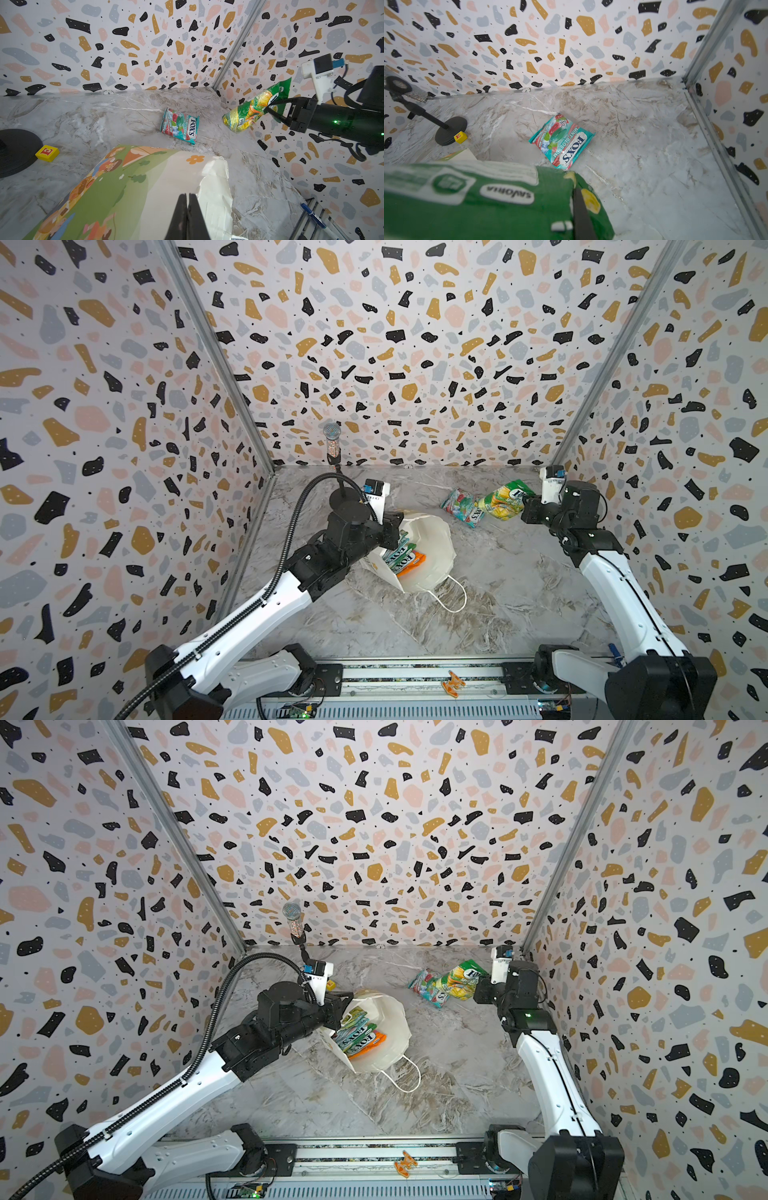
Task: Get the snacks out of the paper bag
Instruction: 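Pull the green packet out of the bag with the right gripper, then lower the green packet beside the teal packet and release it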
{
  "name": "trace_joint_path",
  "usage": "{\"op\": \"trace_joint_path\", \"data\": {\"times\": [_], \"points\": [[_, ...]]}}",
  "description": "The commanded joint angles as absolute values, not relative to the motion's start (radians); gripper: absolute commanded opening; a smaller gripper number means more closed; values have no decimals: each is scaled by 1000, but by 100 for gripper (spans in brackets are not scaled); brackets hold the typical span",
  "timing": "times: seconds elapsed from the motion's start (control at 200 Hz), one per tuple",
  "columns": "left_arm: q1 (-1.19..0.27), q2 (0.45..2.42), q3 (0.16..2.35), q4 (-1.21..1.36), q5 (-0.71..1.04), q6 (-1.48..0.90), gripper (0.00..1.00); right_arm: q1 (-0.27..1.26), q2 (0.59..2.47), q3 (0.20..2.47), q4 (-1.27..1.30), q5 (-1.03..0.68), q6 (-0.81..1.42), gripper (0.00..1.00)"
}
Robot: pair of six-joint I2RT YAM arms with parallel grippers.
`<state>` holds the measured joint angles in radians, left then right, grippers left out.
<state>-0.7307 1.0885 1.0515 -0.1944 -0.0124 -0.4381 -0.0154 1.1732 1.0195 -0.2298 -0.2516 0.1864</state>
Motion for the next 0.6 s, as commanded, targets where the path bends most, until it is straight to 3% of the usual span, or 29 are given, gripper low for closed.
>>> {"op": "trace_joint_path", "data": {"times": [0.0,0.37,0.596], "points": [[-732,1081,1059,-153,-1,-428,0,-53,1202,1011,-129,-385,267,0],[-733,1087,1060,-155,4,-430,0,-174,1444,913,76,-621,420,0],[-732,1094,1062,-153,6,-424,0,-225,1617,919,90,-651,428,0]]}}
